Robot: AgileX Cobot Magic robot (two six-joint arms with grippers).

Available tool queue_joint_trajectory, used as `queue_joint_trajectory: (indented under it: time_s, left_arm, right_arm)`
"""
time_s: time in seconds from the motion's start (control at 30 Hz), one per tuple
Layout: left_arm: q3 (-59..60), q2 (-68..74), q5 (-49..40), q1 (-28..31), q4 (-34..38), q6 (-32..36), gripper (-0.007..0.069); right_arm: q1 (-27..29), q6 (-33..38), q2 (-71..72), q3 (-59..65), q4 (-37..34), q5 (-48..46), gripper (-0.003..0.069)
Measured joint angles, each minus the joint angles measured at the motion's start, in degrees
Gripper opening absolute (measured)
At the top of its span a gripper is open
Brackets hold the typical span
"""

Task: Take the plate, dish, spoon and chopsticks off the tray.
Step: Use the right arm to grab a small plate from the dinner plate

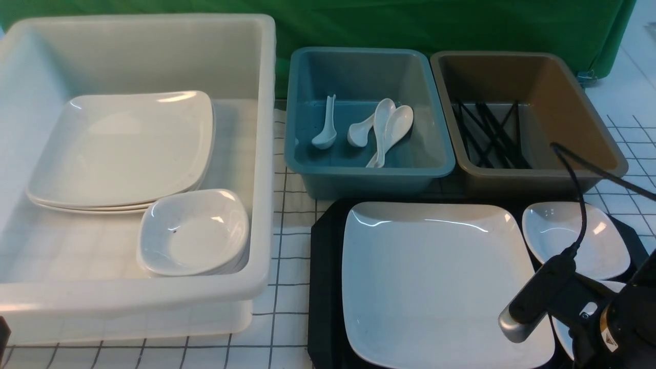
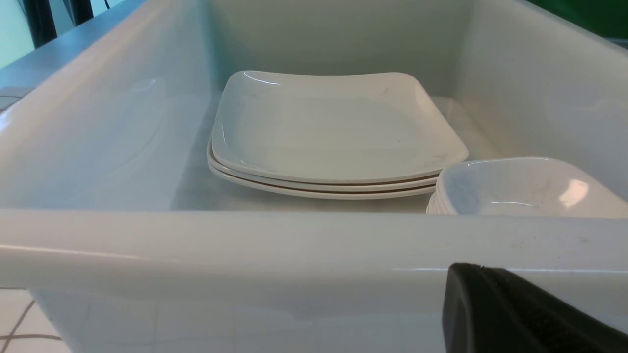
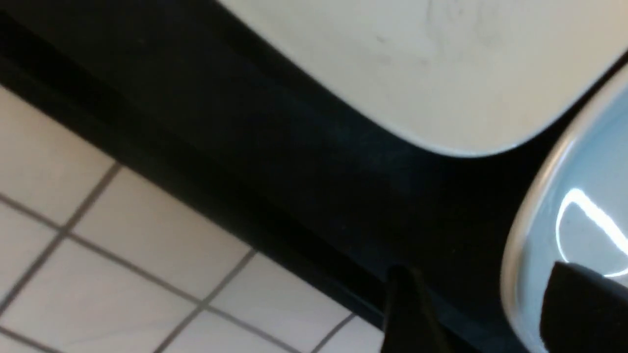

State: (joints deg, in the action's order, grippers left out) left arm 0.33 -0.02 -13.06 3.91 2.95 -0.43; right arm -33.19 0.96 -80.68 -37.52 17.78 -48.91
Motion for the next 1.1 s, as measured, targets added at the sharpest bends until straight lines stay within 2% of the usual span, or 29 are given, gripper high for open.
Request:
queue_joint_trajectory:
  time_s: [0.1, 0.47, 0.53, 0.63, 0.7, 0.9, 1.1]
  left_arm:
    - [0.0, 0.0, 0.0, 0.0, 0.0, 0.0, 0.0005]
    - [0.0, 0.0, 0.0, 0.0, 0.0, 0.4, 0.0005]
    - [0.0, 0.0, 0.0, 0.0, 0.0, 0.1, 0.0005]
    - [0.0, 0.0, 0.0, 0.0, 0.0, 0.1, 0.0005]
    - [0.0, 0.0, 0.0, 0.0, 0.0, 0.1, 0.0005]
    - [0.0, 0.0, 0.0, 0.0, 0.0, 0.1, 0.0005]
    - [0.0, 0.0, 0.0, 0.0, 0.0, 0.1, 0.0005]
  right_arm:
    - [0.0, -2.4, -2.5, 0.0, 3.8, 0.3, 0.0373]
    - [0.0, -3.8, -9.5, 0.0, 10.6, 0.7, 0.0366]
    - [0.0, -3.9, -9.7, 0.0, 11.2, 0.7, 0.0318]
    - [-0.1, -3.7, -9.9, -0.1, 11.8, 0.2, 0.0169]
    - [-0.7, -3.7, -9.6, -0.4, 13.1, -1.1, 0.0133]
    - [-3.4, -3.7, -6.1, -0.5, 13.5, -7.7, 0.0060]
    - [-4.5, -3.9, 1.6, -0.4, 11.4, -14.5, 0.0041]
